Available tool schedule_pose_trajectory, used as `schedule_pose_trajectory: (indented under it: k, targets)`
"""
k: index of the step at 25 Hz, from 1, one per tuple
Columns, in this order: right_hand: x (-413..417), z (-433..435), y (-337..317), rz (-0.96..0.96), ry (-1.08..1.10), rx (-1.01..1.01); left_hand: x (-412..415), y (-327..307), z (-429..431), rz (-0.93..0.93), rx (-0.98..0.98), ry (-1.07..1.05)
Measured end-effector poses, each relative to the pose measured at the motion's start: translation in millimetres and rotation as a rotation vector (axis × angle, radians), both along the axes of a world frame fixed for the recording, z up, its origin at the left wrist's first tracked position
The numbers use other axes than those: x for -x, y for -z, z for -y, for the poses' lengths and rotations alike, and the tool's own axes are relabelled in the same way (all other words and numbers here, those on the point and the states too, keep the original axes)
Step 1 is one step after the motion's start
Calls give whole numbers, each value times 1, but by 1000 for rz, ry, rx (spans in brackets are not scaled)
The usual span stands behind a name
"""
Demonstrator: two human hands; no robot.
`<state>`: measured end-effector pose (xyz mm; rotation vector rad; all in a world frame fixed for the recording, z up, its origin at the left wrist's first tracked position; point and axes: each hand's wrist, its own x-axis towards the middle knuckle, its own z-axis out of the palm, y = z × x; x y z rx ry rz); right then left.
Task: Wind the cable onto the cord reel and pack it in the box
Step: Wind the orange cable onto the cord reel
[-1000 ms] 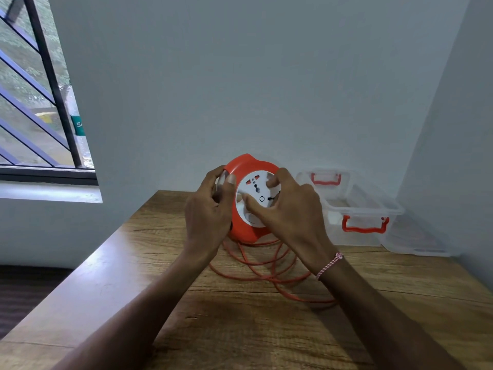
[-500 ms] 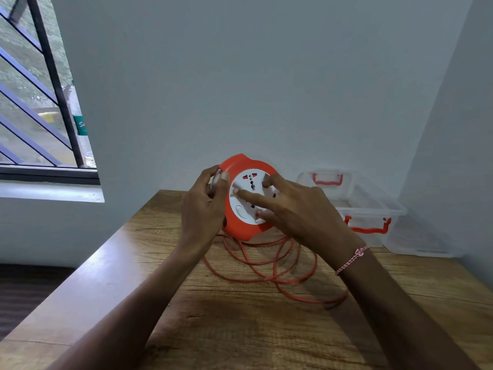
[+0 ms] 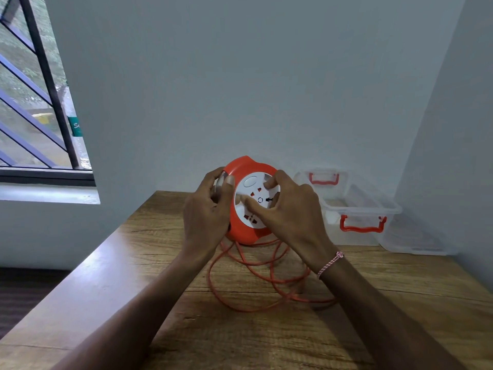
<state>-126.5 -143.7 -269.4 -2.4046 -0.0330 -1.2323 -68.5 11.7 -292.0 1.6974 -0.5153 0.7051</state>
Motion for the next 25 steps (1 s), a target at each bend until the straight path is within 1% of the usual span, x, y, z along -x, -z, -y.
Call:
schedule_pose_trajectory:
  k: [1, 2, 5, 7, 9, 11, 16, 18, 20, 22, 25]
  targets:
    - [0, 1, -1, -11, -8, -13, 0, 0, 0, -10, 3, 4]
    - [0, 3, -2, -6, -8, 39, -1, 0, -1, -22, 9, 4]
    - [3, 16, -10, 50, -15, 405, -4, -3, -6, -54, 39, 3]
    - [5, 24, -14, -16, -51, 641, -6, -4, -9, -70, 53, -7]
    - [6, 26, -13, -75, -26, 789, -8, -6, -10, -90, 45, -26]
    - [6, 24, -12, -88, 28, 850, -9, -6, -10, -106, 47, -27]
    - [14, 25, -19, 17, 6, 922, -7, -6, -10, -104, 27, 40]
    - [16, 24, -19, 19, -41, 883, -7, -5, -10, -90, 7, 26]
    - [16, 24, -16, 27, -36, 837, -6, -4, -10, -62, -6, 22]
    - [14, 22, -13, 56, -26, 740, -6, -3, -10, -39, 1, 35]
    - [9, 12, -9, 26, -11, 483, -4, -1, -5, -19, 6, 18]
